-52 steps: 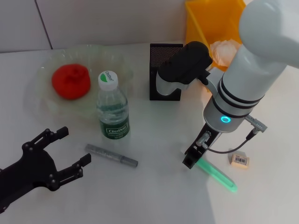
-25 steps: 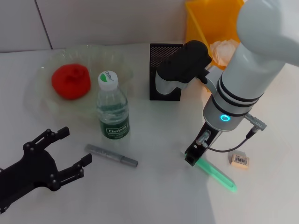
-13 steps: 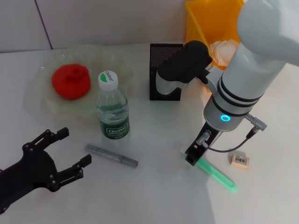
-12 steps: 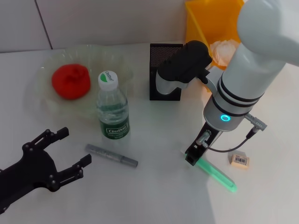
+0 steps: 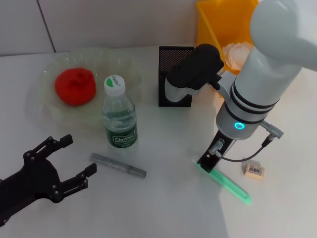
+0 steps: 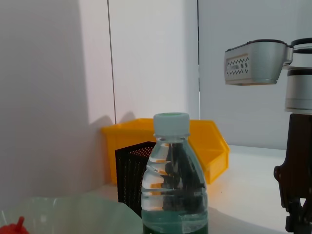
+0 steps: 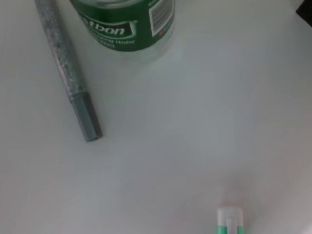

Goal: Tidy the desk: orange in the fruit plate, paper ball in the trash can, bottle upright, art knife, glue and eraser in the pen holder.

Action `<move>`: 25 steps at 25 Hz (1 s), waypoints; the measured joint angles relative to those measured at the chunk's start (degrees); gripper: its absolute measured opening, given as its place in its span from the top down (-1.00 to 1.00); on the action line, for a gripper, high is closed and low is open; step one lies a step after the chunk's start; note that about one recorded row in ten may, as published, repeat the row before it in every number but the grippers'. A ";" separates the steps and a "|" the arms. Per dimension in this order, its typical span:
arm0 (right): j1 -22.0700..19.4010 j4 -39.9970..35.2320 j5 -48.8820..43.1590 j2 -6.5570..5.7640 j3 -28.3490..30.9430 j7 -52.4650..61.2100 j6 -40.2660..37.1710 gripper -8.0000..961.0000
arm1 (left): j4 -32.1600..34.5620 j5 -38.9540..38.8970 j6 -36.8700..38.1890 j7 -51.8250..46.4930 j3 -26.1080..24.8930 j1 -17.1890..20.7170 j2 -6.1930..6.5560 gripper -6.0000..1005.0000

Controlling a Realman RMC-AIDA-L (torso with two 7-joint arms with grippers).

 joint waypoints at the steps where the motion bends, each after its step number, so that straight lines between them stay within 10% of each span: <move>1: 0.15 0.42 -0.03 -0.05 0.00 -0.04 0.05 0.58 | -0.08 0.00 -0.04 0.00 0.00 -0.11 0.01 -0.73; 6: 0.02 -0.22 -0.05 -0.14 0.51 -0.06 -0.17 0.71 | 0.08 0.00 0.03 0.00 0.07 -0.18 0.07 -0.73; 25: -0.13 0.22 0.23 -0.08 1.06 -0.43 0.30 0.17 | -0.14 0.00 -0.11 0.00 0.23 -0.42 0.04 -0.73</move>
